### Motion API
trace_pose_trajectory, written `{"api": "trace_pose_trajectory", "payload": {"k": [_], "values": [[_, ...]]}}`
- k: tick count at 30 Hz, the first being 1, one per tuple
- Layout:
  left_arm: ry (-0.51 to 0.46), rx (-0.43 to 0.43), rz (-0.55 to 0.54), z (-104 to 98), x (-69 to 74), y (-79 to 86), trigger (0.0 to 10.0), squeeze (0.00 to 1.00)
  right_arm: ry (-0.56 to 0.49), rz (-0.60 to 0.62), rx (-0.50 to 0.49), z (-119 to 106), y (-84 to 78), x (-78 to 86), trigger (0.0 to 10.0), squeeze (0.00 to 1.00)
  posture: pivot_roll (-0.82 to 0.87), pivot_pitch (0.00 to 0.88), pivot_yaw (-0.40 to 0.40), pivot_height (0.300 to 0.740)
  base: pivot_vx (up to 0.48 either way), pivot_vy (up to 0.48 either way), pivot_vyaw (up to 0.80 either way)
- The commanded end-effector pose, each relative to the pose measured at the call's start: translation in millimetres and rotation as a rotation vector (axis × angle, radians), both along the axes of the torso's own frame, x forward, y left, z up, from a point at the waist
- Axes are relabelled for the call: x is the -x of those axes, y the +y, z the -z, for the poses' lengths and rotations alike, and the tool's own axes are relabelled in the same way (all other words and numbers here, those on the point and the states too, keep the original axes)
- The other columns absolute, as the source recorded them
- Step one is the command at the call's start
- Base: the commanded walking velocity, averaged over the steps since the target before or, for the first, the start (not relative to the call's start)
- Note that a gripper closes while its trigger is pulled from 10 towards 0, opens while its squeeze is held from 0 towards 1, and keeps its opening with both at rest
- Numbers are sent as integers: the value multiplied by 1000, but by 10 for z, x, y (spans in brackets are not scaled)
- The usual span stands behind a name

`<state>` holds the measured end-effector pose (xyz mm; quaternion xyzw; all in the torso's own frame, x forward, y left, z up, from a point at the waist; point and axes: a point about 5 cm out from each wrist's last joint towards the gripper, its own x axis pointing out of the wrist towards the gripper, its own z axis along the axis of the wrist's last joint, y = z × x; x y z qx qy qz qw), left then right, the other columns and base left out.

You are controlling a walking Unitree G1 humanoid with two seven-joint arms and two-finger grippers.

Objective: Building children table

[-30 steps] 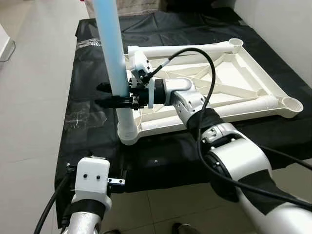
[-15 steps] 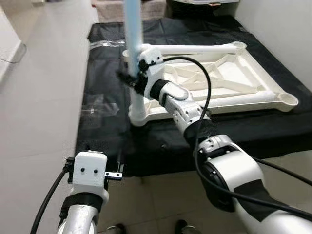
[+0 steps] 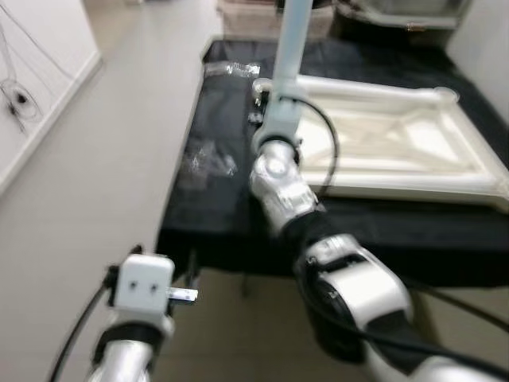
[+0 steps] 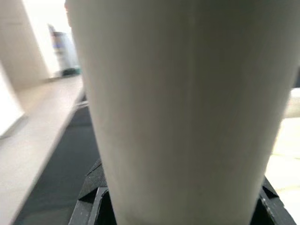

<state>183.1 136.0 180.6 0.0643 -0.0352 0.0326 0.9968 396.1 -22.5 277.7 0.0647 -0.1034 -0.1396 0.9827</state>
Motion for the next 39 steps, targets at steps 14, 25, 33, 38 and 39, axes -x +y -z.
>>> {"api": "trace_pose_trajectory", "payload": {"k": [14, 25, 33, 38, 39], "values": [[14, 6, 24, 39, 6, -49, 10000, 0, 344, 380, -160, 552, -42, 143, 10000, 0, 84, 233, -30, 740, 0, 0, 0], [14, 5, 30, 49, -9, -59, 10000, 0, 337, 345, -170, 560, 6, 149, 10000, 1000, 77, 227, -22, 740, 0, 0, 0], [18, -3, 34, 67, -18, -45, 10000, 0, 300, 285, -192, 515, 62, 147, 10000, 1000, 75, 220, -11, 740, 0, 0, 0], [20, -9, 36, 79, -26, -34, 10000, 0, 267, 251, -190, 483, 77, 140, 10000, 1000, 71, 215, -6, 740, 0, 0, 0], [20, -9, 36, 79, -26, -34, 10000, 0, 267, 251, -190, 483, 77, 140, 10000, 1000, 71, 215, -6, 740, 0, 0, 0]]}}
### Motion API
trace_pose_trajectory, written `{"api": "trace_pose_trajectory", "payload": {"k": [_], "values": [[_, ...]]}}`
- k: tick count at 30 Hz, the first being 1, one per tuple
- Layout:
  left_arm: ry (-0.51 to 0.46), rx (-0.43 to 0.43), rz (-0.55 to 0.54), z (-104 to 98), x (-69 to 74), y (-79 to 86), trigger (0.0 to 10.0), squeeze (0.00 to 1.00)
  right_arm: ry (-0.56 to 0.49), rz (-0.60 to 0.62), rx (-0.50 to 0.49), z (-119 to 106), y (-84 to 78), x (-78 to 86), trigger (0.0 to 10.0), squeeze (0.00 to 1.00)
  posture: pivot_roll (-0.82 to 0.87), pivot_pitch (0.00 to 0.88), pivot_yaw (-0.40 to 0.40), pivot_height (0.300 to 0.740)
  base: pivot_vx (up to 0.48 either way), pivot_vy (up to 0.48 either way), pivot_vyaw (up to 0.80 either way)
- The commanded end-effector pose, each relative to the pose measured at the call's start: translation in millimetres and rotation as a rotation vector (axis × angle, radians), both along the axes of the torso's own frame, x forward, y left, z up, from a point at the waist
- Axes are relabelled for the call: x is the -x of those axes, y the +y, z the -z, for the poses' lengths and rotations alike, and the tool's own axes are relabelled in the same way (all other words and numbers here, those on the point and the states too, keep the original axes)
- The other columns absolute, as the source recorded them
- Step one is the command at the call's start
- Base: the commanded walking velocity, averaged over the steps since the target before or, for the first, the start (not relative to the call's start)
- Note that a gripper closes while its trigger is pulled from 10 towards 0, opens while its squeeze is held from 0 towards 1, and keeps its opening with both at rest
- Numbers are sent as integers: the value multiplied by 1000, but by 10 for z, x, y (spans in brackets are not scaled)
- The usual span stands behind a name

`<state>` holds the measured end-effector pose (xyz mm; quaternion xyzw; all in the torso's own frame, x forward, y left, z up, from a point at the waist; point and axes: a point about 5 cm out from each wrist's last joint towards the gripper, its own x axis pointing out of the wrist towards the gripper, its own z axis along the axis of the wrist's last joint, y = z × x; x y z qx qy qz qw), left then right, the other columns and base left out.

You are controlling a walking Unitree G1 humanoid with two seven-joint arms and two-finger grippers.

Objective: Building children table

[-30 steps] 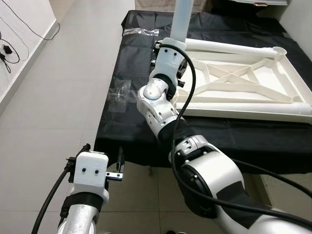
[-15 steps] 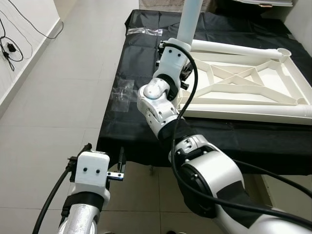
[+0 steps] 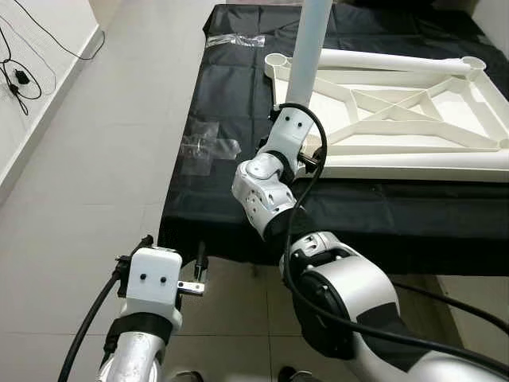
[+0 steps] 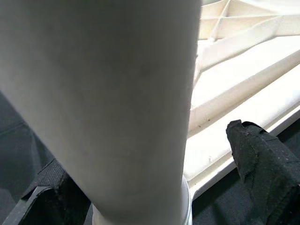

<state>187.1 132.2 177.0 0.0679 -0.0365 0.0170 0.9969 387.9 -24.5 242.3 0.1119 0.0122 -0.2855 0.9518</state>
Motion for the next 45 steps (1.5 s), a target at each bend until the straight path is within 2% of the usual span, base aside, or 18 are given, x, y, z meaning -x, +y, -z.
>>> {"api": "trace_pose_trajectory", "payload": {"k": [1, 4, 5, 9, 16, 28, 29, 36, 37, 41, 45], "values": [[21, -1, 6, 46, 12, 3, 10000, 0, 30, -24, -34, 139, 103, 62, 10000, 1000, 71, 215, -6, 740, 0, 0, 0], [20, -2, 9, 48, 7, -3, 10000, 0, 35, -38, -46, 173, 120, 71, 10000, 1000, 68, 214, -7, 740, 0, 0, 0], [18, -9, 12, 47, 3, -4, 10000, 0, 27, -62, -51, 188, 139, 76, 10000, 0, 67, 214, -5, 740, 0, 0, 0], [16, -14, 14, 49, -5, -1, 10000, 0, 8, -95, -35, 225, 153, 91, 10000, 0, 64, 210, -4, 740, 0, 0, 0], [18, -18, 10, 65, -4, 5, 10000, 0, -19, -100, 14, 298, 77, 114, 10000, 0, 62, 209, -3, 740, 0, 0, 0], [16, -22, 14, 86, -23, -8, 10000, 0, -25, -201, 55, 360, 157, 157, 10000, 0, 57, 190, 2, 740, 0, 0, 0], [16, -22, 14, 91, -23, -7, 10000, 0, -24, -217, 57, 374, 161, 163, 10000, 1000, 57, 190, 2, 740, 0, 0, 0], [17, -24, 19, 101, -20, -11, 10000, 0, -34, -274, 34, 397, 199, 191, 10000, 1000, 57, 190, 2, 740, 0, 0, 0], [16, -26, 20, 101, -20, -12, 10000, 0, -37, -301, 22, 406, 217, 205, 10000, 0, 57, 190, 2, 740, 0, 0, 0], [16, -27, 20, 106, -21, -11, 10000, 0, -39, -320, 16, 416, 229, 217, 10000, 0, 51, 179, 4, 740, 0, 0, 0], [15, -30, 20, 119, -34, -1, 10000, 0, -37, -398, -15, 453, 215, 258, 10000, 0, 50, 172, 4, 740, 0, 0, 0]]}}
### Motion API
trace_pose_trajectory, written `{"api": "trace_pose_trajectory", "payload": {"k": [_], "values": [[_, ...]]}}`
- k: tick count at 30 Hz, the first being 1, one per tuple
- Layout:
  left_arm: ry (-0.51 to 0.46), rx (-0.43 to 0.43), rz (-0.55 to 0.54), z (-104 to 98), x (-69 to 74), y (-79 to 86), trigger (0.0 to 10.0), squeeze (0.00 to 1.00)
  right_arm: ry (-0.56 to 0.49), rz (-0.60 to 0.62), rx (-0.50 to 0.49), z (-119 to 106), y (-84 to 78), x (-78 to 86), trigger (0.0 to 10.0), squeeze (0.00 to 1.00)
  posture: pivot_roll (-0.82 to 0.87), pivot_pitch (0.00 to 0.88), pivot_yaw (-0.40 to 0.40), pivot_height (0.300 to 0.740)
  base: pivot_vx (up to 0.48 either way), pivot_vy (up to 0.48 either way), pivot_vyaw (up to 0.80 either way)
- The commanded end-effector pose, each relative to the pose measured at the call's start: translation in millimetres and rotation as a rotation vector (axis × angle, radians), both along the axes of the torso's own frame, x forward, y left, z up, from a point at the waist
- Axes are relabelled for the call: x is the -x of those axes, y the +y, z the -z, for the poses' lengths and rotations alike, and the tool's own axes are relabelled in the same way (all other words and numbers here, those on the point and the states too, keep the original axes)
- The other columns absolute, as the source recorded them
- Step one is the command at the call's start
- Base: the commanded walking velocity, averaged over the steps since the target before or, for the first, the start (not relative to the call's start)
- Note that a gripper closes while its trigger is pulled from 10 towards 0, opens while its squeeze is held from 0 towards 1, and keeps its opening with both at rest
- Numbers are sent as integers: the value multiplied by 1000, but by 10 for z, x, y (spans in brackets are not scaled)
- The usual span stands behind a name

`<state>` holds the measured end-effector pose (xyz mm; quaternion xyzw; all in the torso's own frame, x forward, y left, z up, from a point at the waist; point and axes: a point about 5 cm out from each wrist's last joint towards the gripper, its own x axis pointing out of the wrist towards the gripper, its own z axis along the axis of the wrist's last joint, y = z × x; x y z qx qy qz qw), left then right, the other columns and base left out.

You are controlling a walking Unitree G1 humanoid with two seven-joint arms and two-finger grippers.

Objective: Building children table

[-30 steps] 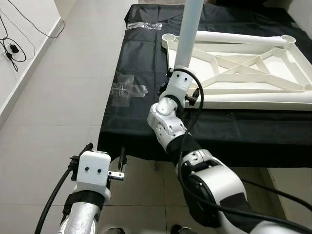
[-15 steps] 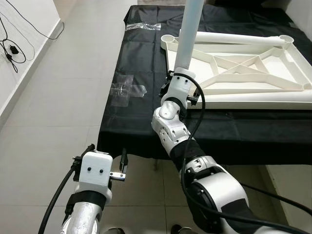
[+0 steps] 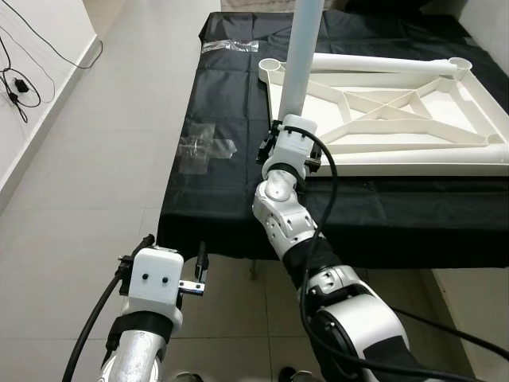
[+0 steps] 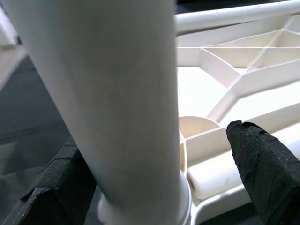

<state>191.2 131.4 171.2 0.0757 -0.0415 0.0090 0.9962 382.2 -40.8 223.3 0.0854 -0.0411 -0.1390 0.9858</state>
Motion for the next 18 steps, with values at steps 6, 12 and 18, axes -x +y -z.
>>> {"api": "trace_pose_trajectory", "payload": {"k": [6, 12, 18], "values": [[20, -16, 3, 69, -2, 1, 10000, 0, 100, -175, -37, 384, 298, 278, 10000, 0, 41, 167, 6, 740, 0, 0, 0], [19, -17, 5, 76, -19, -8, 10000, 0, 115, -225, -26, 463, 270, 324, 10000, 0, 44, 166, 5, 740, 0, 0, 0], [16, -25, 7, 82, -28, -4, 10000, 0, 136, -267, -11, 536, 204, 397, 10000, 0, 44, 160, 6, 740, 0, 0, 0]]}}
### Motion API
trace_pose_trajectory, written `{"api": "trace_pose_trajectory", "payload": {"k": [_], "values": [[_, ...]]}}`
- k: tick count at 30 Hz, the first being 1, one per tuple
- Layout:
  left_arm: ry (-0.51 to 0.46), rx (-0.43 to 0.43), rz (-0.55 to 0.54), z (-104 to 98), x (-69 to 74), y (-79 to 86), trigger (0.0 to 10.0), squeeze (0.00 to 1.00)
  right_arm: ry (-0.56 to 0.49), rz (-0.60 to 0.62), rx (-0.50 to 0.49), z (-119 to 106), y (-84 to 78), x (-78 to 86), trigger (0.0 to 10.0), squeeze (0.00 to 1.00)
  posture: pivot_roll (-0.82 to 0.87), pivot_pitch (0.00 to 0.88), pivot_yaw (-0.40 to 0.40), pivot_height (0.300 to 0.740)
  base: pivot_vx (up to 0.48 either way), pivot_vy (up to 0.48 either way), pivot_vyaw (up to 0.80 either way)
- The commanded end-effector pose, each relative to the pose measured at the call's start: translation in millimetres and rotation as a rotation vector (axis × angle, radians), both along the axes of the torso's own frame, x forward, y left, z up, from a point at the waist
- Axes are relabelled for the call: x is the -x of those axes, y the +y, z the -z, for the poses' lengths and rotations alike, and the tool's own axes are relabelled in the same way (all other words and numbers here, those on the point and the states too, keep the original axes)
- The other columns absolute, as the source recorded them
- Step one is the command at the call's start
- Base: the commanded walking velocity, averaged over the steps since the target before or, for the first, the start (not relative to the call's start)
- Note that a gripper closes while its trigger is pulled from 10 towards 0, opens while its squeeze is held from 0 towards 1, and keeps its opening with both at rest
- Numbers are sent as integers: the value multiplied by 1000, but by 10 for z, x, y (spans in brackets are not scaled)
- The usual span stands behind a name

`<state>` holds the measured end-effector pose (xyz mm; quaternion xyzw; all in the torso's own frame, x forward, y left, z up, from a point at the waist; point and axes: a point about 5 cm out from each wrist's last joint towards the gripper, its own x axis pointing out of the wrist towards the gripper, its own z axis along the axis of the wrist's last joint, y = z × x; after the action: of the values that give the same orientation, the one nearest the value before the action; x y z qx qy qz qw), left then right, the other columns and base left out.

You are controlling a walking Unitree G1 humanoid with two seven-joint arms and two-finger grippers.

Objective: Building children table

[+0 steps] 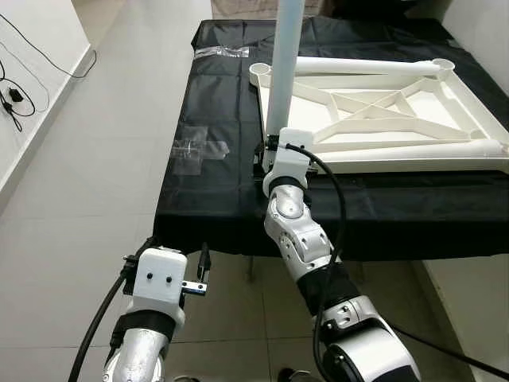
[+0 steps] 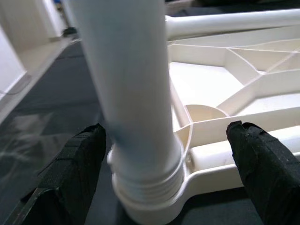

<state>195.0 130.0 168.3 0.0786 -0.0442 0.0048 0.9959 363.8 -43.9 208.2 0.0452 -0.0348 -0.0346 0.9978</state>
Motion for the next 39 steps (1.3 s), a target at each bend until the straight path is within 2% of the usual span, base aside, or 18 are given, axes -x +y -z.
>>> {"api": "trace_pose_trajectory", "payload": {"k": [1, 3, 4, 6, 8, 9, 11, 13, 14, 15, 17, 19, 20, 25, 33, 39], "values": [[20, -21, -2, 59, 6, 18, 10000, 0, 142, -77, -66, 402, 183, 248, 10000, 0, 41, 154, 7, 740, 0, 0, 0], [21, -23, -3, 67, 5, 27, 10000, 0, 152, -98, -59, 419, 131, 287, 10000, 0, 40, 151, 8, 740, 0, 0, 0], [29, -27, -4, 100, 4, 47, 10000, 0, 166, -151, -26, 492, 26, 391, 10000, 0, 31, 140, 11, 740, 0, 0, 0], [33, -28, -4, 115, 5, 54, 10000, 0, 171, -171, -10, 527, -12, 438, 10000, 0, 31, 140, 11, 740, 0, 0, 0], [58, -29, 4, 180, 29, 47, 10000, 0, 127, -305, 53, 618, -122, 613, 10000, 0, 21, 121, 15, 740, 0, 0, 0], [58, -29, 4, 180, 29, 47, 10000, 0, 127, -305, 53, 618, -122, 613, 10000, 0, 21, 121, 15, 740, 0, 0, 0], [92, -20, 10, 260, 65, 38, 10000, 0, 102, -438, 71, 698, -202, 768, 10000, 0, 17, 108, 19, 740, 0, 0, 0], [107, -13, 10, 294, 84, 36, 10000, 0, 96, -477, 73, 728, -238, 821, 10000, 0, 17, 108, 19, 740, 0, 0, 0], [126, -2, 14, 334, 104, 33, 10000, 0, 92, -471, 102, 758, -308, 845, 10000, 0, 11, 95, 24, 740, 0, 0, 0], [126, -2, 14, 334, 104, 33, 10000, 0, 92, -471, 102, 758, -308, 845, 10000, 0, 11, 95, 24, 740, 0, 0, 0], [182, 29, 25, 437, 163, 29, 10000, 0, 98, -444, 121, 822, -465, 873, 10000, 0, 12, 77, 28, 740, 0, 0, 0], [201, 37, 30, 470, 187, 26, 10000, 0, 100, -437, 122, 836, -516, 887, 10000, 0, 12, 77, 28, 740, 0, 0, 0], [217, 74, 21, 493, 216, 23, 10000, 0, 115, -444, 93, 875, -567, 919, 10000, 0, 7, 68, 31, 740, 0, 0, 0], [223, 84, 17, 511, 221, 15, 10000, 0, 128, -456, 89, 899, -582, 944, 10000, 0, 4, 55, 32, 740, 0, 0, 0], [249, 98, 16, 606, 171, -8, 10000, 0, 143, -487, 118, 942, -542, 953, 10000, 0, -6, 37, 24, 740, 0, 0, -769], [265, 111, -4, 664, 127, 16, 10000, 0, 175, -533, 134, 1023, -508, 932, 10000, 0, -8, 23, 15, 740, 0, -61, 0]]}}
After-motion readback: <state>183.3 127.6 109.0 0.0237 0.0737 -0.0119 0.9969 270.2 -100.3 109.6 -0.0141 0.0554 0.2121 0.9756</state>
